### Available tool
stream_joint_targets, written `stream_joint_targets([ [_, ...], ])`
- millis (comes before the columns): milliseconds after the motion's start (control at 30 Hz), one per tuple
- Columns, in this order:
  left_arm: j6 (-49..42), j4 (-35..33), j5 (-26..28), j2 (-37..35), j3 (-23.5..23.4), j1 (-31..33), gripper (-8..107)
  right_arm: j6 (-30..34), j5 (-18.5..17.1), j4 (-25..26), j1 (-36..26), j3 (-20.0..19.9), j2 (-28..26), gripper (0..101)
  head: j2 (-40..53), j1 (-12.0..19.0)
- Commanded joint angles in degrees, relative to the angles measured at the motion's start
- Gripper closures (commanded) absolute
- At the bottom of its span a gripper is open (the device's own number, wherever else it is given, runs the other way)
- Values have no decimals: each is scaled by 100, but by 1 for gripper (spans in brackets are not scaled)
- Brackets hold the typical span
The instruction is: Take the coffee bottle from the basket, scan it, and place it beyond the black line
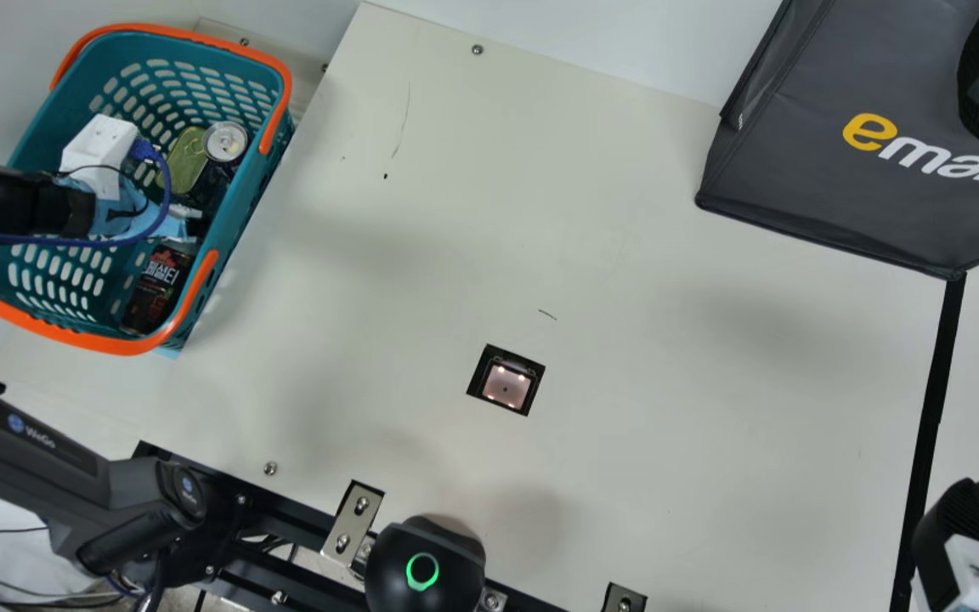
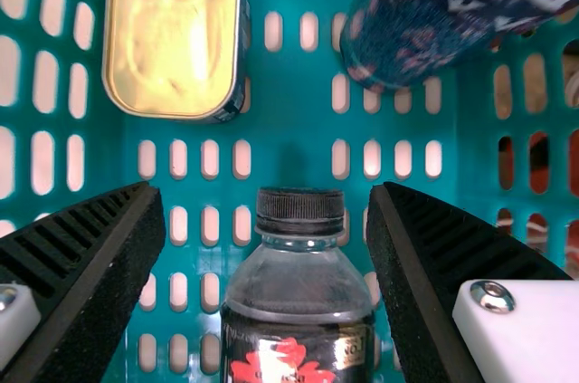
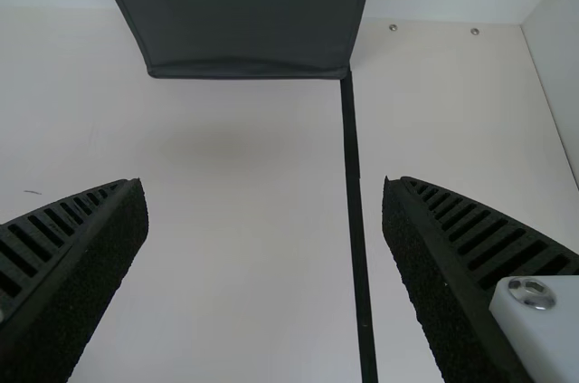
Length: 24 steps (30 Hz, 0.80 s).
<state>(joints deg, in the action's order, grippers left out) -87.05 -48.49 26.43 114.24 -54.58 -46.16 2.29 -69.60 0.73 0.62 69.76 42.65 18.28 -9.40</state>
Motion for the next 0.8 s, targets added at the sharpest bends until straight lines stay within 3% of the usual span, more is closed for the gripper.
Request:
stream_joint_targets([
  [0,92,156,34,102,-91,4,9,0,0,0,0,0,0,10,14,148],
  [767,1457,1573,205,654,-810,337,9,0,0,0,0,0,0,10,14,148],
])
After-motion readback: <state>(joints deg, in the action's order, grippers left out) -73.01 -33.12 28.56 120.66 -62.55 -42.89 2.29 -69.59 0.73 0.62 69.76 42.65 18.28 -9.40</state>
